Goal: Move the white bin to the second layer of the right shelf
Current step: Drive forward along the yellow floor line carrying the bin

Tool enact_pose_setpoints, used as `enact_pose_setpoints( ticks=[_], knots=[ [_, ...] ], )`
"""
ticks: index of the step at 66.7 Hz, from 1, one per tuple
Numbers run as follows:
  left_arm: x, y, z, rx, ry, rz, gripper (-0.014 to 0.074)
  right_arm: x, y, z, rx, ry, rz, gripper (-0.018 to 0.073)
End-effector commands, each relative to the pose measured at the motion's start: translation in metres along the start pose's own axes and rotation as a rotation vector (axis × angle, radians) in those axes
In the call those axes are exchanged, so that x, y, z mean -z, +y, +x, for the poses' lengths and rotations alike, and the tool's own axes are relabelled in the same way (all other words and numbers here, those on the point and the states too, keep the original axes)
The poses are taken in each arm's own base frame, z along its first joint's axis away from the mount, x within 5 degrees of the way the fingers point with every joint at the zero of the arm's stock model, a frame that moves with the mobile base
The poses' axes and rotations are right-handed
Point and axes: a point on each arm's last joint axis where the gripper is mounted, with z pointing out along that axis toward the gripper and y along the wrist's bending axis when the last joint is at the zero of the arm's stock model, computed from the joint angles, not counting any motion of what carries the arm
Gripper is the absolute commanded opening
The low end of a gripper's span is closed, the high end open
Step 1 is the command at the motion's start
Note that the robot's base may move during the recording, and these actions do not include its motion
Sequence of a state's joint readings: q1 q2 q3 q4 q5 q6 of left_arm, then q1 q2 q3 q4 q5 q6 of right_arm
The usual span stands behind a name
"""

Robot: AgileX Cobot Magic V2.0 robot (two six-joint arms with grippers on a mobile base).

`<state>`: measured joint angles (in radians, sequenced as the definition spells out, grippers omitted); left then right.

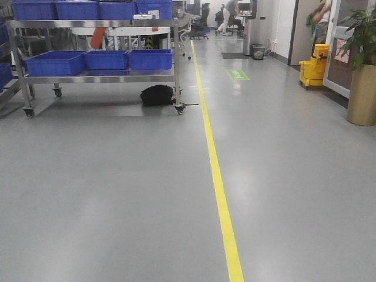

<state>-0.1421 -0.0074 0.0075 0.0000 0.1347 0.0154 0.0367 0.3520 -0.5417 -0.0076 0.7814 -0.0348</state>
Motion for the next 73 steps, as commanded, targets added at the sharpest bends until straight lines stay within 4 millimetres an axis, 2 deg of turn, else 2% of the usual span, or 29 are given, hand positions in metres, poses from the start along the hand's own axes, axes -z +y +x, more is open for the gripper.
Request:
enact_pose_setpoints(
  ticks=[1,73],
  knots=[
    [-0.0006,-0.0003,0.0037,0.003,-0.065,0.003,0.0085,0.0053,-0.0009,-0.0168,0.005,-0.119,0.008,0.012],
    [-0.0006,-0.0003,0.0037,0.003,-0.065,0.003,0.0085,0.0053,-0.0009,-0.0168,0.005,-0.119,0.008,0.012]
  ],
)
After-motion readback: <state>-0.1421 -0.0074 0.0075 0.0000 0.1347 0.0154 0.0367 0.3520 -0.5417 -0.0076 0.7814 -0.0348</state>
